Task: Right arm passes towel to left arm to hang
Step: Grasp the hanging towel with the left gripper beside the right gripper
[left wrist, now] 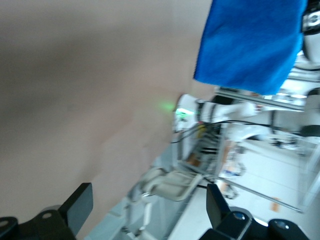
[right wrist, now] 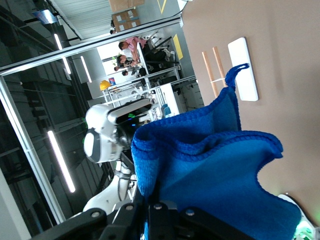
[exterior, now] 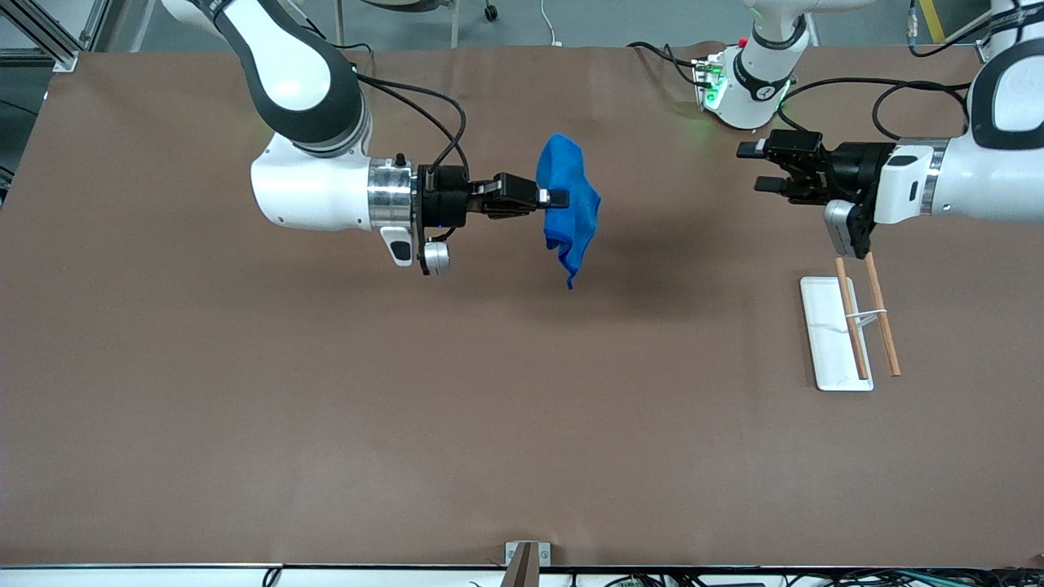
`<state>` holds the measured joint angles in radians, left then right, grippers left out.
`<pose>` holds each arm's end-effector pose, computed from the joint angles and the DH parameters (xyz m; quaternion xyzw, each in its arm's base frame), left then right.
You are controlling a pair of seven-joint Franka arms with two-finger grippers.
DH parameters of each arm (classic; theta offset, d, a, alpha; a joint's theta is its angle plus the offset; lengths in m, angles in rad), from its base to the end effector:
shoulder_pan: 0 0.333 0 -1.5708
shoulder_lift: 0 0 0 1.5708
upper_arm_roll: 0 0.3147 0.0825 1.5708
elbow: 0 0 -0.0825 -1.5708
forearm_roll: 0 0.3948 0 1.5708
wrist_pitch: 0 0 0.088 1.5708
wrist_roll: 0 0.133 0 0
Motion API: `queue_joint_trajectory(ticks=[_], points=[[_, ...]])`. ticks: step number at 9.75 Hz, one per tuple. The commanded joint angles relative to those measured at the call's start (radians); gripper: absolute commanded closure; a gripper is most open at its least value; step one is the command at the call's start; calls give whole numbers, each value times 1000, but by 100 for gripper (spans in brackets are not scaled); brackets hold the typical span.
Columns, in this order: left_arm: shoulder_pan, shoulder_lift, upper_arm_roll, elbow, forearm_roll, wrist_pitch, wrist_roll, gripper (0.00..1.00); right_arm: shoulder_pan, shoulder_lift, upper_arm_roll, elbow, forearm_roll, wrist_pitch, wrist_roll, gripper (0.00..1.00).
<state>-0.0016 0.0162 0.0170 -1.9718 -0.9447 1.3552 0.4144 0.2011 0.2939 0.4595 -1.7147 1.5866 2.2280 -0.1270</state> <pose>0.5010 -0.1129 0.4587 0.8387 -0.1228 -0.1742 0.5012 0.5370 0.4438 0.4801 -0.7450 0.0939 0.1065 0.6518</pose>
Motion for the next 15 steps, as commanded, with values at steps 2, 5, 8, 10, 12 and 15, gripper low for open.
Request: queue_joint_trajectory(ticks=[2, 5, 8, 10, 12, 15], points=[[12, -16, 11, -159, -291, 16, 99, 1, 23, 1, -2, 9, 85, 1, -26, 100], [9, -15, 9, -223, -472, 50, 139, 5, 41, 4, -2, 9, 174, -4, -25, 100], [0, -15, -63, -278, -621, 189, 208, 9, 70, 10, -2, 9, 327, -4, -25, 100], [0, -9, -130, -286, -689, 274, 213, 10, 89, 11, -2, 12, 392, -4, -33, 100], [0, -9, -153, -295, -724, 278, 213, 16, 89, 11, -2, 17, 392, -2, -33, 100], [0, 1, -212, -300, -752, 326, 213, 18, 89, 11, -2, 20, 394, -2, -33, 100]])
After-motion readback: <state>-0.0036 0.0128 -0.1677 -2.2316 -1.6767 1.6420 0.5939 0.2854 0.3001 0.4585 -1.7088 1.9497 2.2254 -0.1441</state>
